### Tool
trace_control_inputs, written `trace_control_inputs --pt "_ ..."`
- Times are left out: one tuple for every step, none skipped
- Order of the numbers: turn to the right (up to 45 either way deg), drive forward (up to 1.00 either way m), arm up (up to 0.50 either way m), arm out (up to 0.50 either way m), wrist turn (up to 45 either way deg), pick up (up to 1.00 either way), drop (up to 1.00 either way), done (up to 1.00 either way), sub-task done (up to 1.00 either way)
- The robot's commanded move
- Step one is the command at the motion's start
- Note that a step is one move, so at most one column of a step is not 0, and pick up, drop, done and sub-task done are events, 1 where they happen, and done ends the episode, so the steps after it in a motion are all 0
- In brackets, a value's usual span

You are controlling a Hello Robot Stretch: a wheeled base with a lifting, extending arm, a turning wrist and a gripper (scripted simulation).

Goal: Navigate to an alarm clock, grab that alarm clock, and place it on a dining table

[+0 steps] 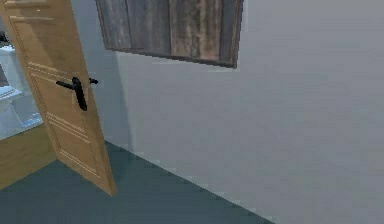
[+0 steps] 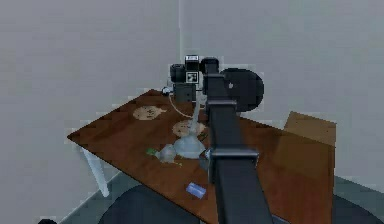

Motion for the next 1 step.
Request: trace_control_inputs --pt "0.0 0.00 0.00 0.00 0.0 0.00 0.00 1.00 0.00"
